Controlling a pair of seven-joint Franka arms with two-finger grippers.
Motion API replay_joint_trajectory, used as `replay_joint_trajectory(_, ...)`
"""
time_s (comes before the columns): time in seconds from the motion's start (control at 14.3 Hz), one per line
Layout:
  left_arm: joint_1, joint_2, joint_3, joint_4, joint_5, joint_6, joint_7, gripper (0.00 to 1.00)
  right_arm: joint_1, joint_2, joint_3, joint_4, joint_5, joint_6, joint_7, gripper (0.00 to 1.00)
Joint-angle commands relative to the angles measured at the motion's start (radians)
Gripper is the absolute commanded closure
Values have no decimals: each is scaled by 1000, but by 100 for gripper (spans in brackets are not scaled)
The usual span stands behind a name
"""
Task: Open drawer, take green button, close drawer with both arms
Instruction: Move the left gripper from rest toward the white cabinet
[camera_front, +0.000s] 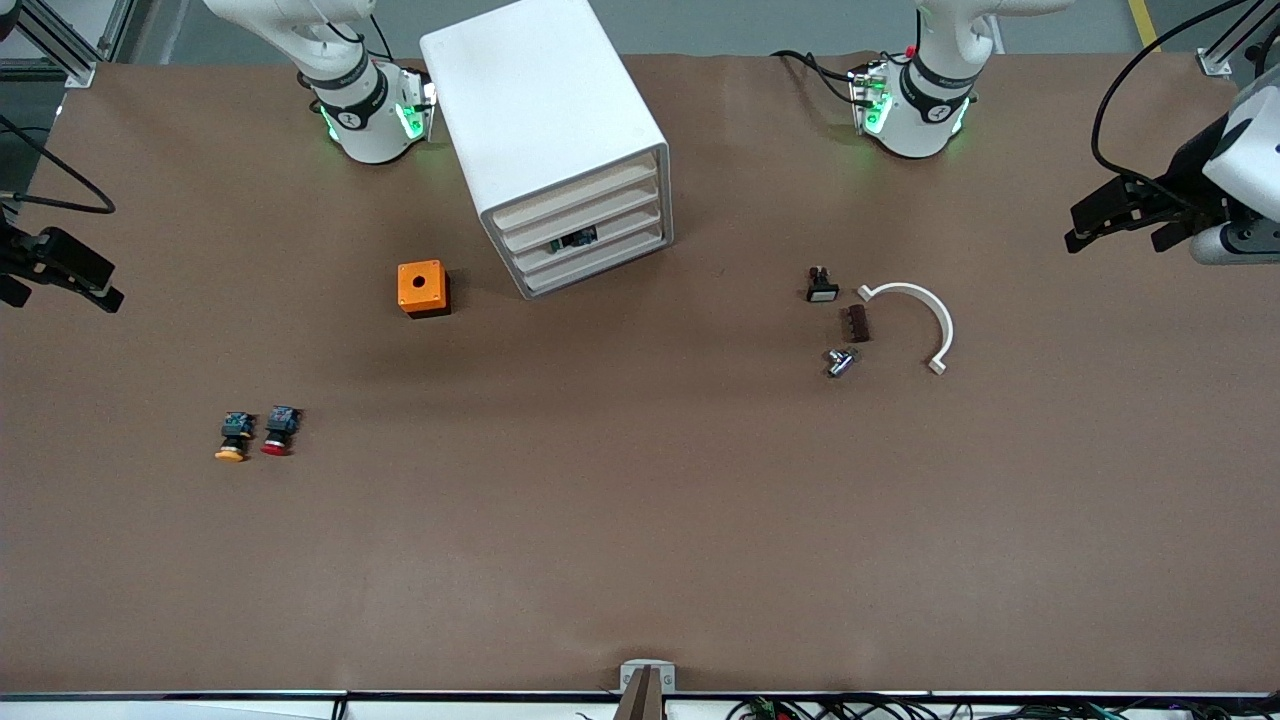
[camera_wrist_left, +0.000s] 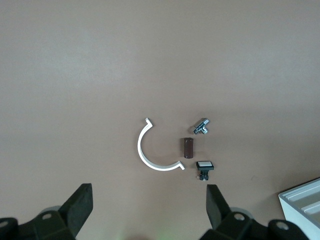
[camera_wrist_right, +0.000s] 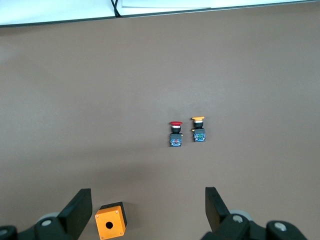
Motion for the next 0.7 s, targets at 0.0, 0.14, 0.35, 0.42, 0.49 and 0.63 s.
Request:
replay_joint_trajectory(0.0, 1, 13, -4, 28, 23, -22, 16, 0, -2, -3, 3, 0, 4, -4, 11, 0)
replay_joint_trajectory(0.14, 4, 13, -4, 28, 21, -22, 15, 0, -4, -3, 3, 0, 4, -4, 11, 0)
replay_joint_trajectory(0.35, 2, 36, -4, 19, 20, -25, -4, 0, -5, -3, 3, 0, 4, -4, 11, 0)
replay_joint_trajectory(0.42, -1, 53, -4, 13, 20, -25, -4, 0, -5, -3, 3, 0, 4, -2, 8, 0)
replay_joint_trajectory(0.49, -4, 71, -4, 11, 17, -25, -4, 0, -5, -3, 3, 0, 5, -2, 6, 0)
replay_joint_trajectory(0.63, -15, 113, -9, -3, 17, -25, -4, 0, -5, -3, 3, 0, 5, -2, 6, 0)
